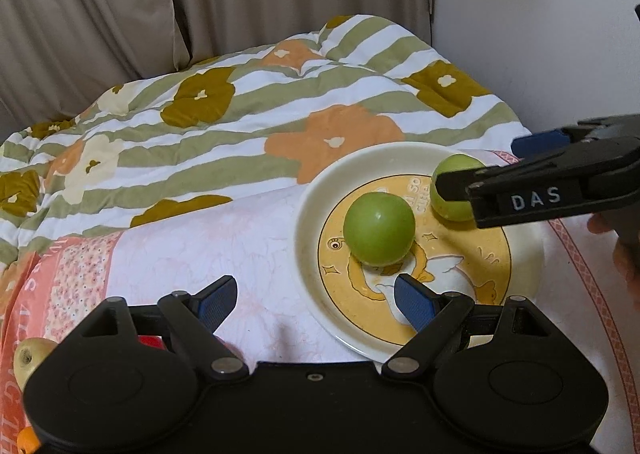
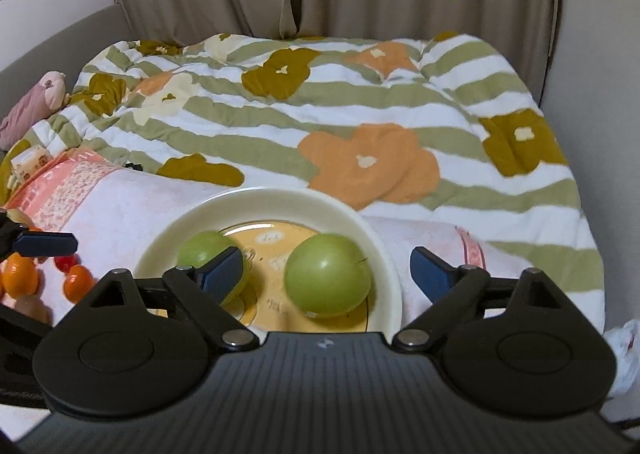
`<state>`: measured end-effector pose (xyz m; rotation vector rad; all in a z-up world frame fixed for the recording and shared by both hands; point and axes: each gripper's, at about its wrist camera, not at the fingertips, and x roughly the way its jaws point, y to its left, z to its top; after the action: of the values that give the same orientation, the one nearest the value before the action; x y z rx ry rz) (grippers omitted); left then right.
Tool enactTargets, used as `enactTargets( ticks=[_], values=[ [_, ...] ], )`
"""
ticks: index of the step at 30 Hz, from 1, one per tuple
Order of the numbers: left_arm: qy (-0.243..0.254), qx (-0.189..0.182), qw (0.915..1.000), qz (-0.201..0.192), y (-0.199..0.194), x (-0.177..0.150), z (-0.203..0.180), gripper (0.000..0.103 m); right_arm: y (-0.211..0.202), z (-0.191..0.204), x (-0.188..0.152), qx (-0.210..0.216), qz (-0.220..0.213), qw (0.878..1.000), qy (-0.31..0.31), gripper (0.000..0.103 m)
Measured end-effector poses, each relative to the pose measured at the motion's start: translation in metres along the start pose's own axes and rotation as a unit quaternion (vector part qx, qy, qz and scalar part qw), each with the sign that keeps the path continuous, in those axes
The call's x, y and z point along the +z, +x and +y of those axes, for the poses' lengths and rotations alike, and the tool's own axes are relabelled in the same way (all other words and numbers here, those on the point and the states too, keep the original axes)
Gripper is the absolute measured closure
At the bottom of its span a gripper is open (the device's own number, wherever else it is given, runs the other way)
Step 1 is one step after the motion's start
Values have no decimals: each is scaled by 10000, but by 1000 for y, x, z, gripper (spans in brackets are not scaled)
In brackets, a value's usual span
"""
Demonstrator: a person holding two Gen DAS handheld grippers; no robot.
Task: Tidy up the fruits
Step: 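Lower both green apples into the bowl and open both grippers, then move both tools back toward the oranges on the cloth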
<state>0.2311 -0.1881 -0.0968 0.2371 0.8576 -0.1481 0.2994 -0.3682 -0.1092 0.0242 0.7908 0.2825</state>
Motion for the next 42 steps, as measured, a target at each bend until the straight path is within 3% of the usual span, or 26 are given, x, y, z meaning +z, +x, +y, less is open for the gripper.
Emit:
enactTargets(
  ticks=[17, 21, 33, 42],
  values=[
    [-131, 127, 9994, -283, -45, -4, 6, 14, -60, -7, -5, -198, -79, 9980, 591, 0],
    [-229, 226, 9985, -431, -66, -11, 11, 7, -76, -1, -8, -344, -126, 9969, 690, 0],
    [-539, 242, 9940, -924, -130, -49, 50, 0, -131, 48, -27, -800, -327, 9927, 842, 0],
    [-766, 463, 9896, -1124, -165, -89, 99, 0, -155, 110, -49, -528, -374, 9936, 922, 0]
  ],
)
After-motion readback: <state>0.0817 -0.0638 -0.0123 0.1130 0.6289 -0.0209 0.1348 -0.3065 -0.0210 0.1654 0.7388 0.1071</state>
